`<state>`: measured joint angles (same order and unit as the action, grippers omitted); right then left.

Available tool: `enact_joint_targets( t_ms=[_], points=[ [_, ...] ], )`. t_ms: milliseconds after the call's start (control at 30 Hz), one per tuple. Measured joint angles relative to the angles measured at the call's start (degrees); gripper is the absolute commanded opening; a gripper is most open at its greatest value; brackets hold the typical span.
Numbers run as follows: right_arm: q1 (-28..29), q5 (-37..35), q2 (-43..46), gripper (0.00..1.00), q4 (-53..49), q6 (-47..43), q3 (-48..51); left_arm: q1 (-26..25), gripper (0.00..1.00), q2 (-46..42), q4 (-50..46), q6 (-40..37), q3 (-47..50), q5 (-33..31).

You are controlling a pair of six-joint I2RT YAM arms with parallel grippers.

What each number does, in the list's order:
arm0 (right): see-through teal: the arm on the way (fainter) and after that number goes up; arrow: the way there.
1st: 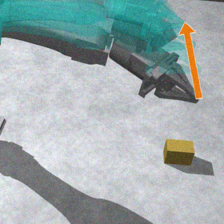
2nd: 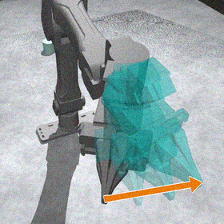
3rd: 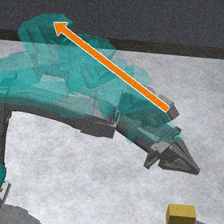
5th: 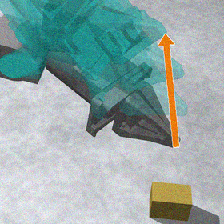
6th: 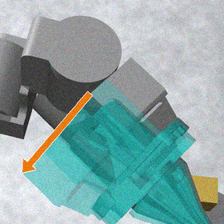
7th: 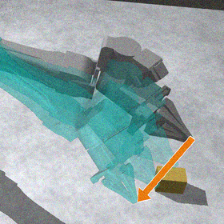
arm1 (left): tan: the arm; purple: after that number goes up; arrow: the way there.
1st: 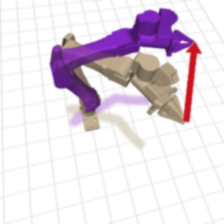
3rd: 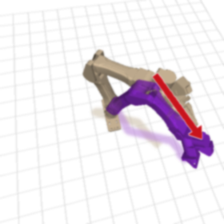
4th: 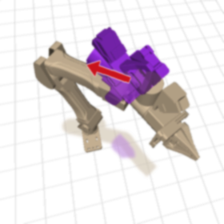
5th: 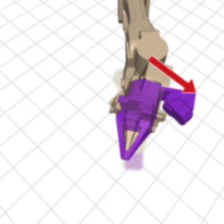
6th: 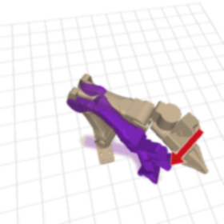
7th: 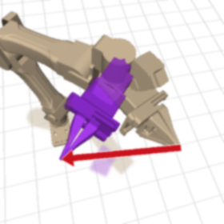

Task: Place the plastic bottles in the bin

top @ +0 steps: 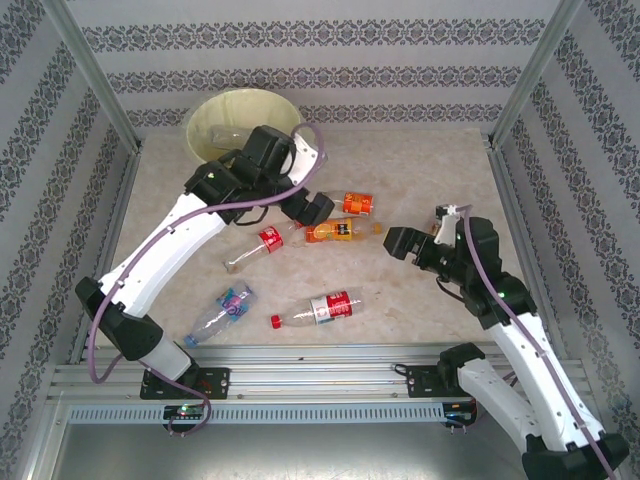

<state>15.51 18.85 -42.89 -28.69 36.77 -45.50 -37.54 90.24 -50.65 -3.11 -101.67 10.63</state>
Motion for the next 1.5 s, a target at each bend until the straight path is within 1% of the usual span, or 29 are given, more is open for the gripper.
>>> enact_joint_targets(
  t_ms=[100,200,267,400,567,733,967,1133,1300,1500],
  points=[
    [-0.4,0.0,-4.2,0.97,1.2,-3.0,-0.7,-1.2,1.0,0.0,1.9,-1.9,4.9,3.0],
    [-1.0,0.3,-8.4,0.98,2.3,-8.1,-2.0,-2.2,1.0,0.0,3.4,-3.0,8.8,5.7],
    [-1.2,0.7,-11.5,0.98,2.8,-11.5,-3.3,-2.7,1.0,0.0,4.5,-3.2,10.4,7.1],
    [-1.3,2.1,-20.5,0.98,2.8,-19.4,-8.3,-4.2,1.0,0.0,6.8,-3.6,12.4,8.7],
    [-1.0,1.1,-29.6,0.98,2.6,-28.3,-14.4,-6.4,1.0,0.0,8.1,-4.7,14.1,8.1],
    [-0.6,-1.4,-39.1,0.98,0.4,-35.9,-24.2,-7.2,1.0,-0.6,8.3,-6.0,16.6,6.7],
    [0.1,-4.8,-54.6,0.98,-4.7,-43.4,-38.0,-7.5,1.0,-2.0,8.8,-7.2,17.0,5.3],
    [2.7,-8.9,-65.4,0.98,-9.1,-47.9,-45.9,-7.5,1.0,-2.1,8.8,-7.5,17.0,5.0],
    [4.5,-13.0,-71.5,0.98,-11.9,-51.1,-50.4,-7.9,1.0,-2.1,8.8,-7.6,17.0,4.5],
    [4.9,-17.0,-75.3,0.98,-13.2,-53.5,-54.6,-8.2,1.0,-2.1,8.8,-7.9,17.0,4.3]
  ],
)
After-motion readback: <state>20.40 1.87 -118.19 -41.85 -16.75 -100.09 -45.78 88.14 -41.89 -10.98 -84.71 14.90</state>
